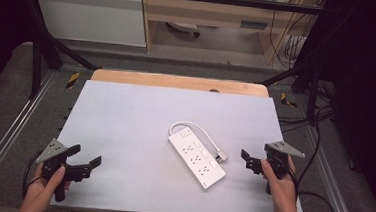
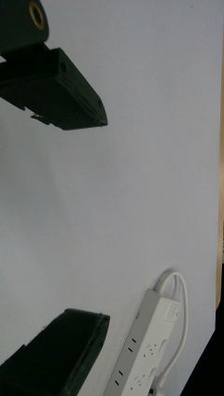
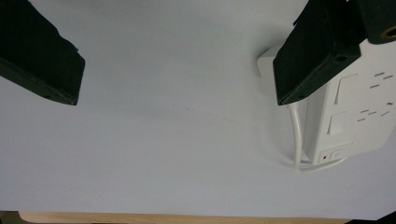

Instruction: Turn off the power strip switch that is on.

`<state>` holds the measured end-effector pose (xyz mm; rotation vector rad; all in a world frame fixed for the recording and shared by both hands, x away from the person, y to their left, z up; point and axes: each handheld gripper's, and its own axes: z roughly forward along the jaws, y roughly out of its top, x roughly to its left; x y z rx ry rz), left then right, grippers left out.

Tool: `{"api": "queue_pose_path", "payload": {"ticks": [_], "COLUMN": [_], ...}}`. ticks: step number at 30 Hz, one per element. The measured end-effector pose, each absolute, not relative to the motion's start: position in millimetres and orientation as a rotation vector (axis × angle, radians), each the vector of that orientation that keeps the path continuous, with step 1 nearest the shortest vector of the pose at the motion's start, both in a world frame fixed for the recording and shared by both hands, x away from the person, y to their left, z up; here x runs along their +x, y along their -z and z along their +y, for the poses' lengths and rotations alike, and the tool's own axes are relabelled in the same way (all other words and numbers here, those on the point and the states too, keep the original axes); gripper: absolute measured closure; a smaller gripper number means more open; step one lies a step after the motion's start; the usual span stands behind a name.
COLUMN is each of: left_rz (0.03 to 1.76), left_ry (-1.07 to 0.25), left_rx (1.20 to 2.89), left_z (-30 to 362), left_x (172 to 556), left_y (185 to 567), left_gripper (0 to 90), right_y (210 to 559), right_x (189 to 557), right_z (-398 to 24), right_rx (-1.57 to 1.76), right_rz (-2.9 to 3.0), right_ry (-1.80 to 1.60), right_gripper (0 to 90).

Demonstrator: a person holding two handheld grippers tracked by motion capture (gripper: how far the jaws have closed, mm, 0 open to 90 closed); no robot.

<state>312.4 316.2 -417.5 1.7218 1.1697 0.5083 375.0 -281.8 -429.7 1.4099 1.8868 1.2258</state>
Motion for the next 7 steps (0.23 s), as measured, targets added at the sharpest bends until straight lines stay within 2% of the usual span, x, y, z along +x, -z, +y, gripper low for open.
{"api": "queue_pose_path", "payload": {"ticks": [7], "left_rz": [1.163], "left_ry": [-0.505], "left_rx": [1.725], "left_z": [315.3], "left_x": [312.4], "left_y": [417.4], "left_gripper": [5.4], "right_y": [445.7], "right_x": [375.8], "right_z": [-270.2], "right_rx": [1.388], "right_rz": [1.99], "right_ry": [-1.156], "right_gripper": [3.5]}}
